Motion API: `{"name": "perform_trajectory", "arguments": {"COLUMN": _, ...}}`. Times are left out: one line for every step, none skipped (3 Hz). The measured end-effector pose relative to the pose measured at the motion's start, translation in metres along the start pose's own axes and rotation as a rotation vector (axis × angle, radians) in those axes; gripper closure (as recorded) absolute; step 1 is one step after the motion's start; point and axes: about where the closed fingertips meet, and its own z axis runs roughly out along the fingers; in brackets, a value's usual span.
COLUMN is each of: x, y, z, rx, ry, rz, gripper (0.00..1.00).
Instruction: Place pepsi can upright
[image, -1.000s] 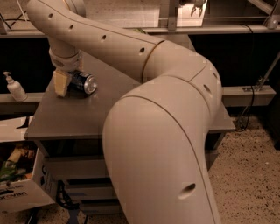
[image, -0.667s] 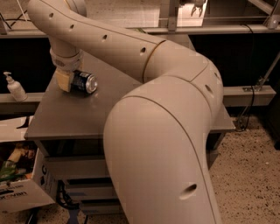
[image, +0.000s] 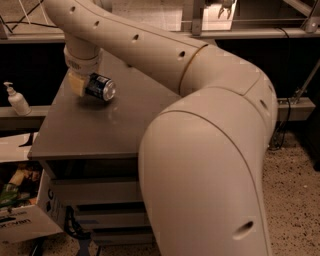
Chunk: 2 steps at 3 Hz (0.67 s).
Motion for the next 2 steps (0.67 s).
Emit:
{"name": "perform_trajectory", "arguments": {"x": -0.004, "y": -0.008, "z": -0.026, "rx": -0.017, "ry": -0.153, "rz": 0.049, "gripper": 1.00}}
{"name": "perform_trajectory", "arguments": {"x": -0.001, "y": -0.013, "z": -0.042, "rx": -0.049, "ry": -0.332, "rz": 0.093, "gripper": 1.00}}
